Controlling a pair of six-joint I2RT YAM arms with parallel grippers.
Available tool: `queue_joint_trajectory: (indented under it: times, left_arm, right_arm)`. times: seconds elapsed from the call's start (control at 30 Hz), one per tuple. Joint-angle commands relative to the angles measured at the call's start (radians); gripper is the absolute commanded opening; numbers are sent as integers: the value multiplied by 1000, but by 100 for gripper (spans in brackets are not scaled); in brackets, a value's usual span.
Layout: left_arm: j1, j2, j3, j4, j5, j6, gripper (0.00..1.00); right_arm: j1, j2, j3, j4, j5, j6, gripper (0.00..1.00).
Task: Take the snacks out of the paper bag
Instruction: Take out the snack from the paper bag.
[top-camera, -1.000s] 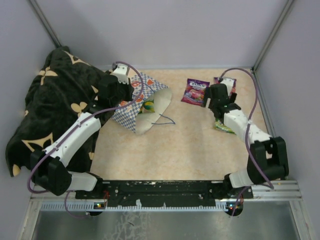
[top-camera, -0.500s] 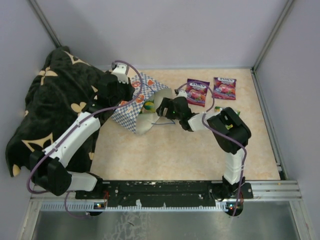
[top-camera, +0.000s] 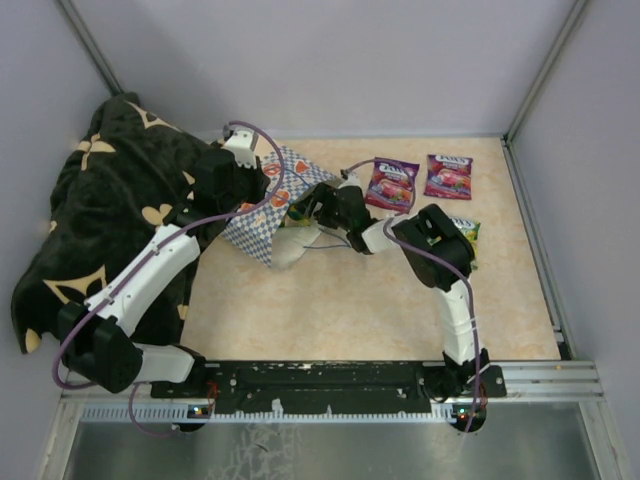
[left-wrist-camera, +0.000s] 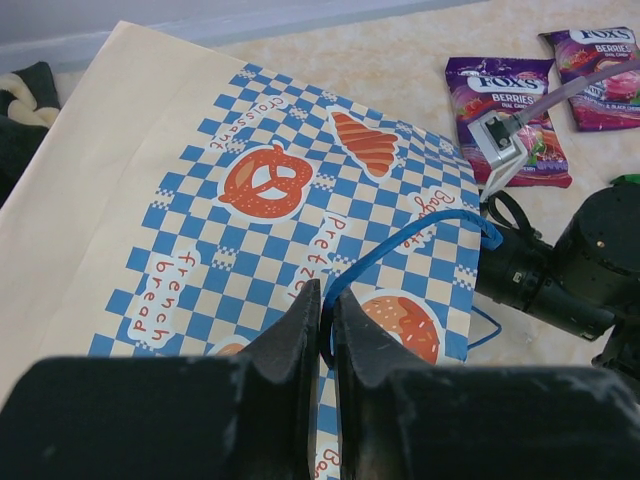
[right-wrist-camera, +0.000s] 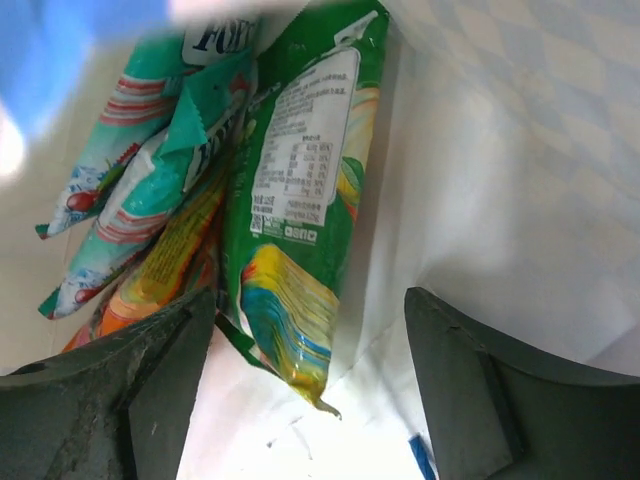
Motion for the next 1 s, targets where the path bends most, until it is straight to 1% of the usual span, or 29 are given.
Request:
queue_joint_trajectory:
  times: [0.0,0.03,0.13,0.2,0.27,0.33,0.4,0.47,0.53,0.6,0.67,0.73,0.83,0.9,0.97]
  left_arm:
    - [5,-30,29,1,15,-9,13]
    - [7,-30,29,2,18,-10,13]
    - [7,-26,29,5,26,-12,13]
    - [7,-26,30,4,24,-10,13]
    - [7,-26,30,1,16,-7,13]
    - [7,-32,27,2,7,-2,13]
    - [6,-35,20,11,1,0,14]
    - [7,-31,13,29,0,-2,14]
    - [8,-22,9,51,0,-6,14]
    - [7,-10,8,61,-1,-7,14]
    - [7,-1,11,66,-8,-3,14]
    - [7,0,13,63,-30,10,14]
    - [7,-9,8,60,-57,21,14]
    - [7,-21,1,69,-60,22,14]
    - [7,-28,-3,79,-48,18,14]
  right_arm:
    - [14,41,95,-16,-15,36,74]
    - [20,55,108,-22,-21,42,71]
    - [42,73,138,-27,-37,49,55]
    - [54,68,137,-21,-46,50,36]
    - [57,41,105,-4,-55,49,14]
    - [58,-21,39,3,-51,44,0]
    - [57,-108,-67,-7,-41,8,0]
    - [57,-208,-165,4,-78,-18,0]
    - [57,-310,-250,-26,-124,-61,0]
    - [57,-444,-325,-106,-149,-125,0]
    - [56,-586,-376,-264,-138,-219,0]
    - [56,-726,-381,-554,-44,-342,0]
    - [54,-898,-323,-947,255,-464,0]
    - [53,-932,-239,-1168,466,-504,0]
    - [51,-903,-152,-1345,609,-520,2]
